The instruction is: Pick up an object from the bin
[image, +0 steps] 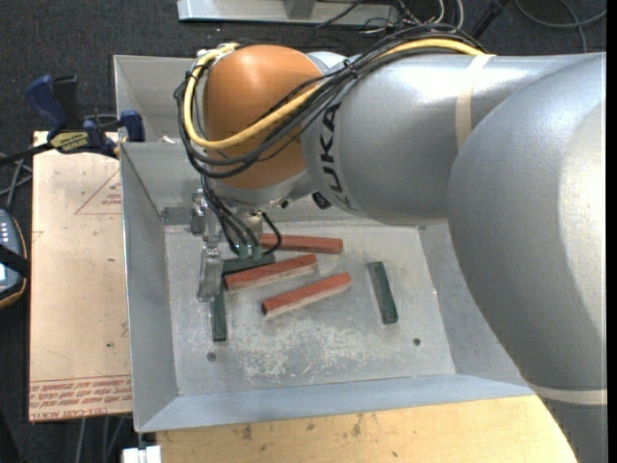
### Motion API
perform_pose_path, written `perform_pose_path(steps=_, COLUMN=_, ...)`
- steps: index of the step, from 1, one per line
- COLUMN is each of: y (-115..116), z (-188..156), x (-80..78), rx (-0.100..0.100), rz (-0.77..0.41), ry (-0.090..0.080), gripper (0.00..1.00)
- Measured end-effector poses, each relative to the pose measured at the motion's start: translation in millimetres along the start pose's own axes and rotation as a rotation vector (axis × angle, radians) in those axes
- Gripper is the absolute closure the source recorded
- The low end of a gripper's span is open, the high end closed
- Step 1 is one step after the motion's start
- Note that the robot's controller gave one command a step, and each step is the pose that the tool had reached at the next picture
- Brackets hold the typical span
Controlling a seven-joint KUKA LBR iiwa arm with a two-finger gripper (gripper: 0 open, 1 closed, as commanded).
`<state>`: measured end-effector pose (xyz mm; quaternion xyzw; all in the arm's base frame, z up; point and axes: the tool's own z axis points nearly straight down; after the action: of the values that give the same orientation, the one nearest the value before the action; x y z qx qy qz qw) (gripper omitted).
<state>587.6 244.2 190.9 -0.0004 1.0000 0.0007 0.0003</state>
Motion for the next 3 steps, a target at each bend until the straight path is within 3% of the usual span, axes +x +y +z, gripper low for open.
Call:
perform_pose_path(steps=1, y=-21, z=32, x=15.3, rx=-0.001, rz=-0.089, ry=-0.003, gripper=0.0)
perform_pose_path(steps=2, y=-69, z=91, x=-30.3, rx=-0.003, rz=-0.065, ry=-0.009, gripper=0.0)
perform_pose_path(steps=3, y=-47, z=119, x=-23.5, rx=-0.002, rz=-0.277, ry=-0.003, gripper=1.0)
